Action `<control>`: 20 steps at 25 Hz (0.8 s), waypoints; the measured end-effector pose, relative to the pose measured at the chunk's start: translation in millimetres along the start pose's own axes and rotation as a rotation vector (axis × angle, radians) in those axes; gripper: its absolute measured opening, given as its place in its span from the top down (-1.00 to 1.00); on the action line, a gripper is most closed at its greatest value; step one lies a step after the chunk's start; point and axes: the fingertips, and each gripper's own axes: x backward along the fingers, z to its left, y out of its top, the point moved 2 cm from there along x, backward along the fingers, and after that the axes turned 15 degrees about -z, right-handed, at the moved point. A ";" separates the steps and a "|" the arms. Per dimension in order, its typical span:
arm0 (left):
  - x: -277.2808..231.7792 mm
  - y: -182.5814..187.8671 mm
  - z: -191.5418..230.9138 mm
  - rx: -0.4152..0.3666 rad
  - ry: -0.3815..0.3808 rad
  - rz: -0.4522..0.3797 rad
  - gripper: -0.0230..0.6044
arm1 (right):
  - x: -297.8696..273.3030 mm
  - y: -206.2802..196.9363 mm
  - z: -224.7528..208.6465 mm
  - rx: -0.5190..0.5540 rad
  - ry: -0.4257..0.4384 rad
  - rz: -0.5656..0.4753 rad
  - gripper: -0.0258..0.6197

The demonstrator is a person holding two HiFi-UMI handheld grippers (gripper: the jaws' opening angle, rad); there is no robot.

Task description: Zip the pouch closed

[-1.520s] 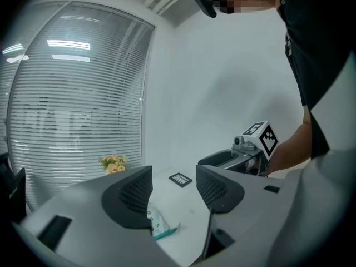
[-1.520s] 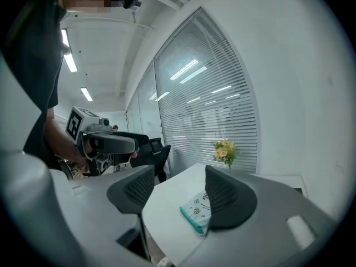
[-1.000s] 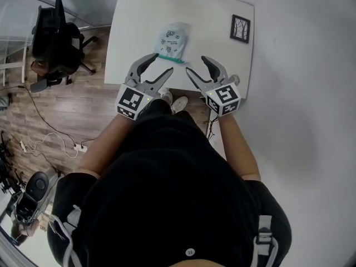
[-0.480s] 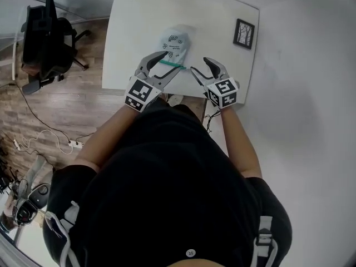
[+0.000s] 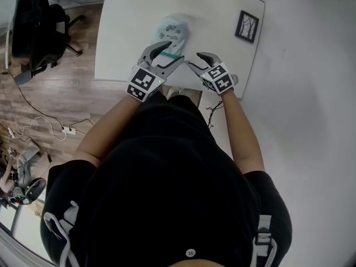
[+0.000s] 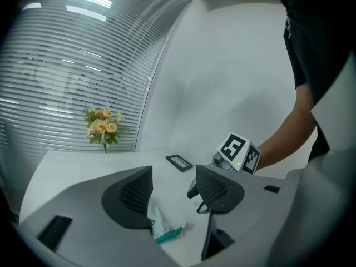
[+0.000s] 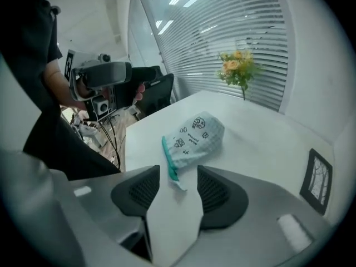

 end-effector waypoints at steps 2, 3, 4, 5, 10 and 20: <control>0.2 -13.6 0.1 0.006 0.032 0.015 0.14 | -7.3 -11.2 0.4 0.070 0.035 0.067 0.25; 0.4 -21.4 -0.9 0.010 0.048 0.024 0.15 | -10.3 -18.0 0.4 0.122 0.053 0.108 0.25; 0.7 -29.9 -2.7 0.014 0.061 0.037 0.15 | -13.2 -25.1 0.3 0.184 0.073 0.149 0.25; 1.4 -39.2 -5.1 0.018 0.072 0.053 0.15 | -16.2 -31.6 0.5 0.246 0.094 0.188 0.25; 6.8 -84.7 -16.8 0.037 0.114 0.149 0.16 | -31.3 -46.0 6.8 0.421 0.187 0.272 0.30; 8.6 -137.1 -38.4 0.002 0.167 0.237 0.22 | -51.0 -70.6 8.5 0.572 0.260 0.369 0.46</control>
